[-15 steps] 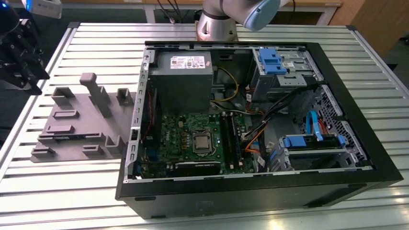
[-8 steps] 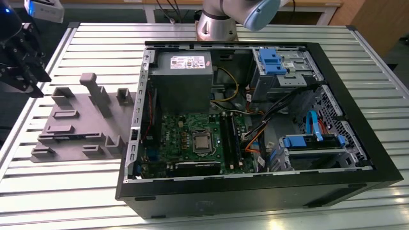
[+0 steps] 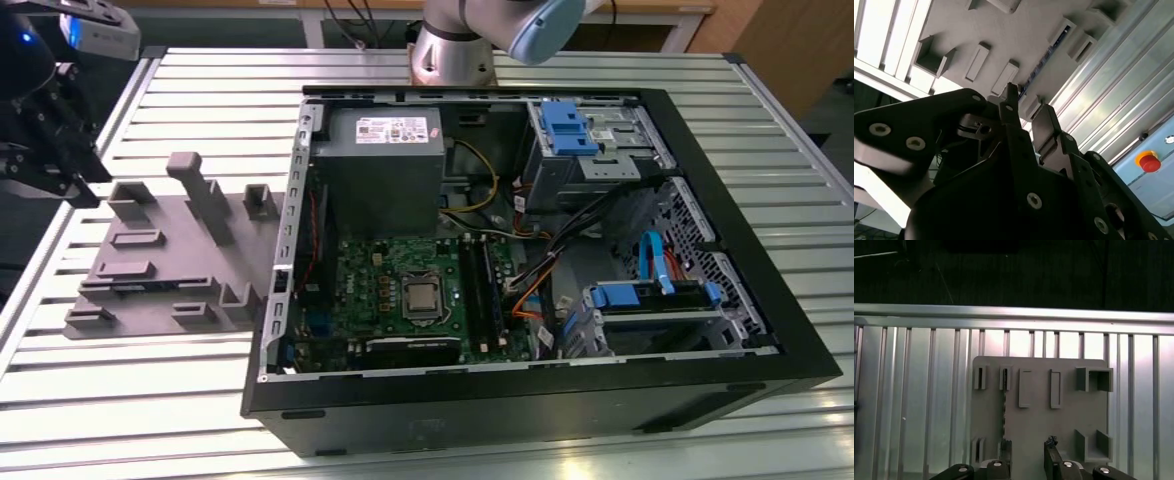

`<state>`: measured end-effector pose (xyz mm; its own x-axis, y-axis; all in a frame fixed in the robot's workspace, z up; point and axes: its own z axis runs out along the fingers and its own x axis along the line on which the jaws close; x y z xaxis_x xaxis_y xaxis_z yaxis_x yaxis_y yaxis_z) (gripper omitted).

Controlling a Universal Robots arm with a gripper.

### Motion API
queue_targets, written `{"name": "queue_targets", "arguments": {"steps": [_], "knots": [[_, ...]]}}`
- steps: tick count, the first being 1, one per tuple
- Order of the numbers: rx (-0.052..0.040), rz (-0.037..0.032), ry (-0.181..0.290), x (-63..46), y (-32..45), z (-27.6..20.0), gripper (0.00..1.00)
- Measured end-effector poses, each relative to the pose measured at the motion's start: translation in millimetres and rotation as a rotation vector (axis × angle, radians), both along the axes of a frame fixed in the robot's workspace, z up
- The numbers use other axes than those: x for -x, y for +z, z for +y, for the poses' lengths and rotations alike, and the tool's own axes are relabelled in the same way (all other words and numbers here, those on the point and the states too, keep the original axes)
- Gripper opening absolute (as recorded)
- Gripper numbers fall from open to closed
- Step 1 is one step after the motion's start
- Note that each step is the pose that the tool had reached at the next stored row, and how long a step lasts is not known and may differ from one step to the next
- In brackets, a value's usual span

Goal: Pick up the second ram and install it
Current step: 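Pick up the second ram and move it above second insertion slot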

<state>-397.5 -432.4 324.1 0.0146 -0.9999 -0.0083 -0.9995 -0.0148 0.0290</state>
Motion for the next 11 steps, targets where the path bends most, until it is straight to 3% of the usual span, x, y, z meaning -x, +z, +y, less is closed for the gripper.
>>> {"name": "queue_targets", "arguments": {"steps": [1,9,10,11], "knots": [[0.0000,0.0000,0.000,0.0,-1.5,-0.1,0.39],[0.0000,-0.0032,-0.001,0.2,-14.4,-0.7,0.37],[0.0000,-0.0041,-0.002,0.4,-16.0,-1.0,0.31],[-0.0001,-0.0052,-0.002,0.5,-17.5,-1.4,0.31]]}}
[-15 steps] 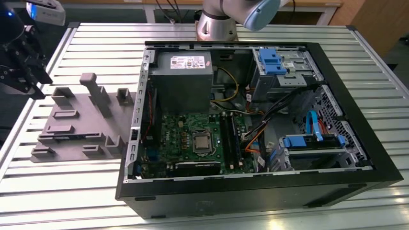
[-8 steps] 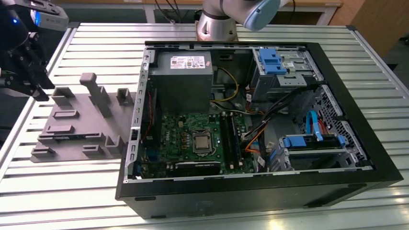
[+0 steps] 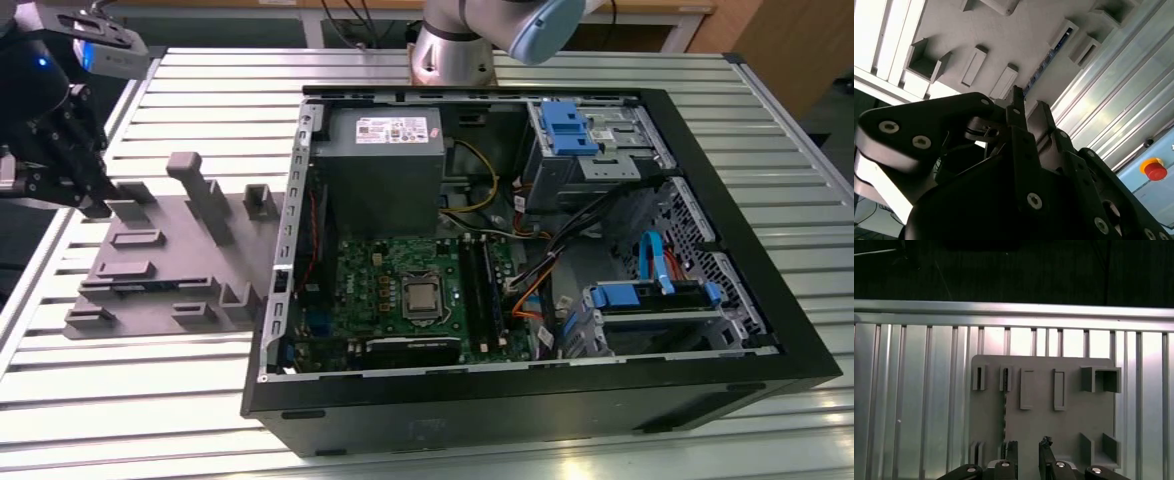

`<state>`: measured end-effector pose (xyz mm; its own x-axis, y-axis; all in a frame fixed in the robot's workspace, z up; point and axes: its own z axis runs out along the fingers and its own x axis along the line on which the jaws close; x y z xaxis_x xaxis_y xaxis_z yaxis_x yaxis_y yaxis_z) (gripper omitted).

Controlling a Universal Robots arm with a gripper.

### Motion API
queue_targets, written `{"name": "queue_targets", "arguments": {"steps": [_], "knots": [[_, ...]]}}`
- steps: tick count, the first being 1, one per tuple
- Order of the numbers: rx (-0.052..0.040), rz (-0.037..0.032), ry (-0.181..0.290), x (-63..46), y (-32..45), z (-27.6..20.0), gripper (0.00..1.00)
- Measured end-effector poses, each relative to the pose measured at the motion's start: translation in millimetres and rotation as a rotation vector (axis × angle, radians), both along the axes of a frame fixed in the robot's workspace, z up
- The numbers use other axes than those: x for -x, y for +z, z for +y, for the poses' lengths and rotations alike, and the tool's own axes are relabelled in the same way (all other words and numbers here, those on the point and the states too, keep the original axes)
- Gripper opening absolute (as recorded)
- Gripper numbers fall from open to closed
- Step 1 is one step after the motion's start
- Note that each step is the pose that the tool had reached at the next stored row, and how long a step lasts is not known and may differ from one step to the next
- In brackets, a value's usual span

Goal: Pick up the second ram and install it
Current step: 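Pick up the second ram and move it above second insertion slot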

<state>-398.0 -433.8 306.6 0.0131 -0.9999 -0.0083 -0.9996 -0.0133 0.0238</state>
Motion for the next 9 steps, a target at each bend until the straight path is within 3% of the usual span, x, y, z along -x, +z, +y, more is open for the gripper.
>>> {"name": "queue_targets", "arguments": {"steps": [9], "knots": [[0.0000,-0.0088,0.000,2.4,-11.4,-2.3,0.31]]}}
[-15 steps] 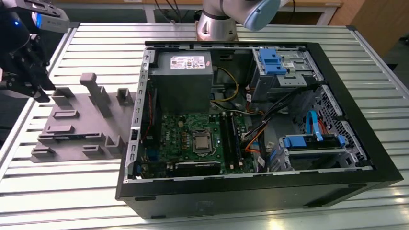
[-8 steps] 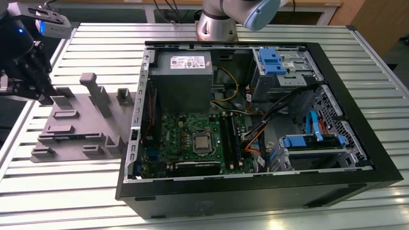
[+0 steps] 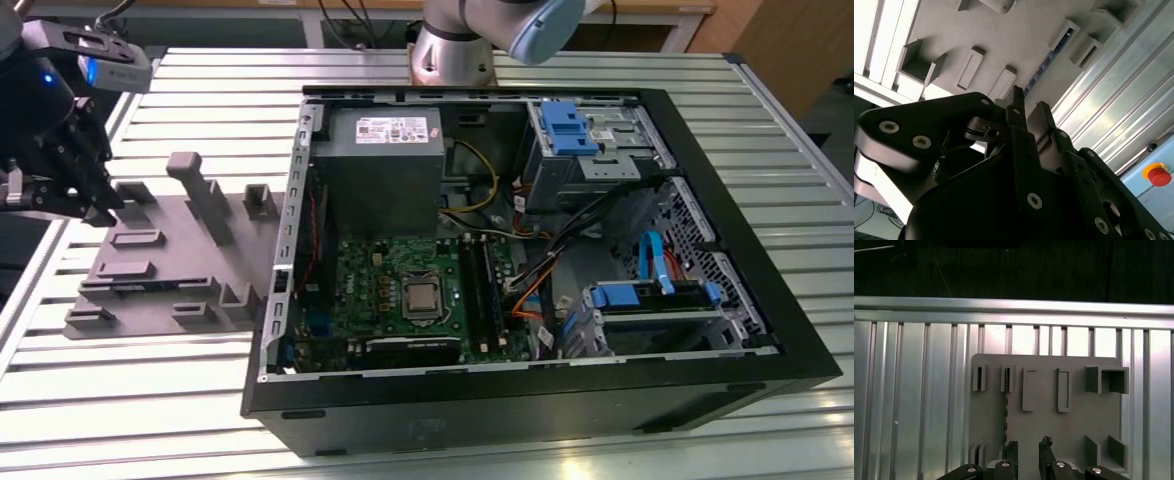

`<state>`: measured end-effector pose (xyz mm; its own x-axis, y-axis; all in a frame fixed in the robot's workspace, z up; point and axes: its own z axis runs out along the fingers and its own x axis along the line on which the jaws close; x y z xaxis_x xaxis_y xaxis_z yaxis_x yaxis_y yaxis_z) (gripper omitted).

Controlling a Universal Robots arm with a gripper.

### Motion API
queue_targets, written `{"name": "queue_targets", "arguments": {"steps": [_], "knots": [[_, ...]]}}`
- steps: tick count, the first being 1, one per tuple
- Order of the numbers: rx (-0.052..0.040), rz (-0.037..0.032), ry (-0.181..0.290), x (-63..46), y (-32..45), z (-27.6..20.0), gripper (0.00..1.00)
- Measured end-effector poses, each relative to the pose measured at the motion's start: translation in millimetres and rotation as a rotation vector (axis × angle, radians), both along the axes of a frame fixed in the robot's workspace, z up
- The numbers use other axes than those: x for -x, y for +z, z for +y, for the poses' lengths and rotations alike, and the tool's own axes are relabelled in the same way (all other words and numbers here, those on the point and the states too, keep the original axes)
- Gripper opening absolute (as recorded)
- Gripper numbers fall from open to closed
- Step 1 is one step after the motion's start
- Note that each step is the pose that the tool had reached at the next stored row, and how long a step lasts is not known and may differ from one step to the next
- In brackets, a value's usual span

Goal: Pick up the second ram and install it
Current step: 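Pick up the second ram and move it above second insertion slot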

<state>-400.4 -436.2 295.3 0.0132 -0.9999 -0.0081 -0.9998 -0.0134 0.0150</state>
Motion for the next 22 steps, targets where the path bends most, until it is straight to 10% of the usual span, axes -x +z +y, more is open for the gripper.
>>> {"name": "queue_targets", "arguments": {"steps": [9,22], "knots": [[0.0003,-0.0005,0.000,0.1,-1.3,-0.9,0.31],[0.0007,-0.0008,-0.008,1.1,-24.2,-5.7,0.31]]}}
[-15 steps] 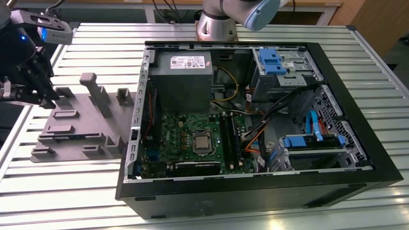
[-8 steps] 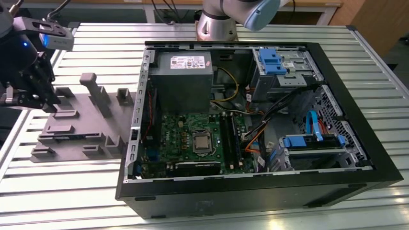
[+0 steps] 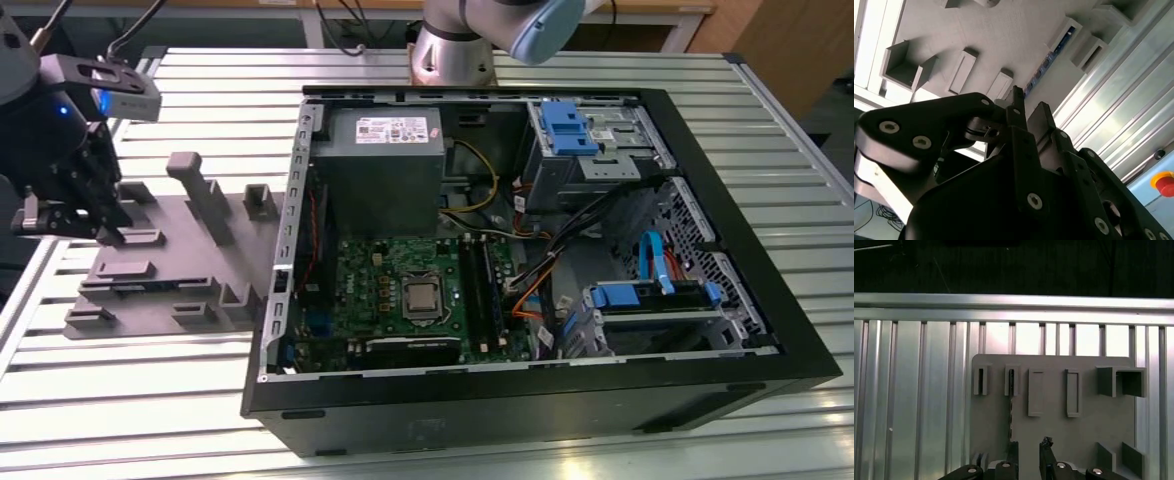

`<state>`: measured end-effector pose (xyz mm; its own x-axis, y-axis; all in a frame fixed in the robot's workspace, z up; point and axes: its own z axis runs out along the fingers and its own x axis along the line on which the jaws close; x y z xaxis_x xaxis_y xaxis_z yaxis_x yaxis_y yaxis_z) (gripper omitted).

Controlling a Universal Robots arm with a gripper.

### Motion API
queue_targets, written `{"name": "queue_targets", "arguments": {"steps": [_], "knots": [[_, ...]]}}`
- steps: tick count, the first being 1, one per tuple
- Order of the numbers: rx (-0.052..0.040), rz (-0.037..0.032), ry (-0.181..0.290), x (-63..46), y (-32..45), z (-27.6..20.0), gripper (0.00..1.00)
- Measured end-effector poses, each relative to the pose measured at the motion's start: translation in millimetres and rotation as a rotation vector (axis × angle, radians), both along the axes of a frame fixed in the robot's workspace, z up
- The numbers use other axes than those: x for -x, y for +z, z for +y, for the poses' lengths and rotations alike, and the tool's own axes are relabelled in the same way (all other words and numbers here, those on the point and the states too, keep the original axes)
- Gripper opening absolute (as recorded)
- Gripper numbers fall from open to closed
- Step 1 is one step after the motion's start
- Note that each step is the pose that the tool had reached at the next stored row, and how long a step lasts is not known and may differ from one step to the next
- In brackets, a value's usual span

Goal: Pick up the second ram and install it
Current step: 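Pick up the second ram and move it above second insertion slot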

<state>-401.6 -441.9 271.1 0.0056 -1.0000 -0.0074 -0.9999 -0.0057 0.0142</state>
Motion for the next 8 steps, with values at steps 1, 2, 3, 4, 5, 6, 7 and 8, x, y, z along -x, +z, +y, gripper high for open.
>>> {"name": "queue_targets", "arguments": {"steps": [1,2,3,4,5,6,7,8], "knots": [[0.0000,-0.0002,0.000,0.0,-1.8,-0.4,0.31],[0.0000,-0.0004,0.000,-0.1,-3.6,-0.9,0.31],[0.0000,-0.0007,0.000,0.0,-5.6,-1.1,0.31],[0.0000,-0.0010,0.000,0.0,-7.4,-1.4,0.31],[0.0000,-0.0013,0.000,0.0,-9.1,-2.2,0.31],[0.0002,-0.0016,0.000,0.1,-10.4,-3.7,0.31],[0.0002,-0.0022,0.000,0.3,-11.8,-5.5,0.31],[0.0000,-0.0029,0.000,0.4,-13.4,-7.4,0.31]]}}
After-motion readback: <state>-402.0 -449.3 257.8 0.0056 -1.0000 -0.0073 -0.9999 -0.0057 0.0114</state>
